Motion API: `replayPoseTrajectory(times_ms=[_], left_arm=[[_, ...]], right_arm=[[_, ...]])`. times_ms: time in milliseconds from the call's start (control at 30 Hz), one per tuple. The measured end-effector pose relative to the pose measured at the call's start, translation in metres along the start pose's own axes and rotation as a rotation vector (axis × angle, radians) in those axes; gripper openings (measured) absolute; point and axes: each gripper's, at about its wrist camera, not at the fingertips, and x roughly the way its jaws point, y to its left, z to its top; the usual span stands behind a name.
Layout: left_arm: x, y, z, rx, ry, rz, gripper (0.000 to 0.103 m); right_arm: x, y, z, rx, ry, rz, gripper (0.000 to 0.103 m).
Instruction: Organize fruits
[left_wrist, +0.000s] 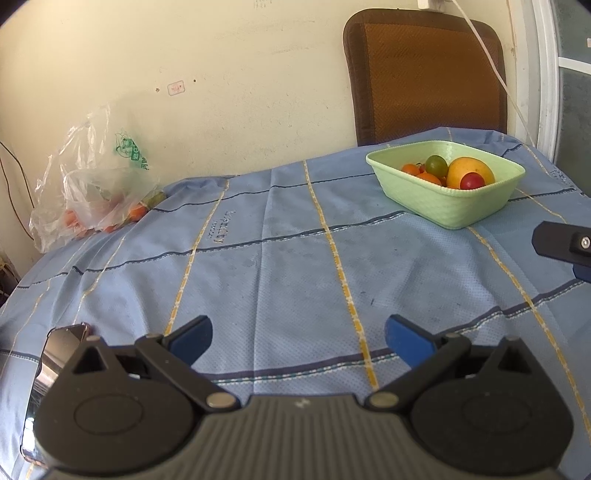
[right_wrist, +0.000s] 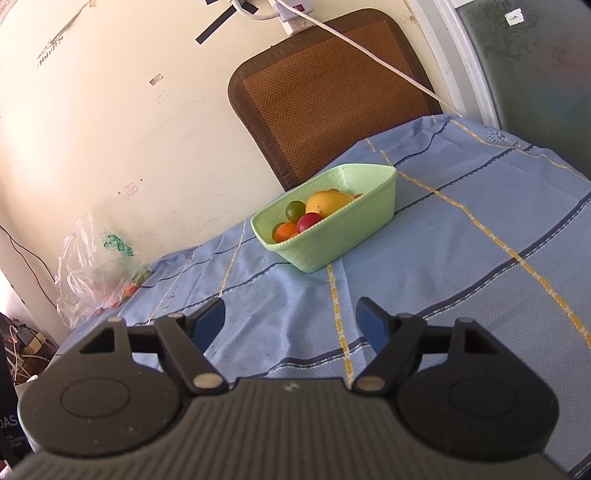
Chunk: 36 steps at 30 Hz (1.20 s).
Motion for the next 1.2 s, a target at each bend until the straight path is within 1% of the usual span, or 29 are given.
replayPoseTrajectory(times_ms=[533, 867, 1200], left_arm=[[-0.0026, 0.0025, -0.0001, -0.002, -0.013, 0.007, 0.103], [-0.0005, 0.0051, 0.0012, 0.010, -0.030, 0.068, 0.103], [0.0005, 0.0097, 0.0004, -0.005, -0.029, 0.073, 0.103]], right_arm=[[0.0004, 0.0014, -0.0001, -0.011, 0.004, 0.005, 0.080], [0.0010, 0.0027, -0.0003, -0.016, 0.005, 0.007, 0.080], [0.0008, 0.0039, -0.0004, -0.018, 0.006, 0.012, 0.080]])
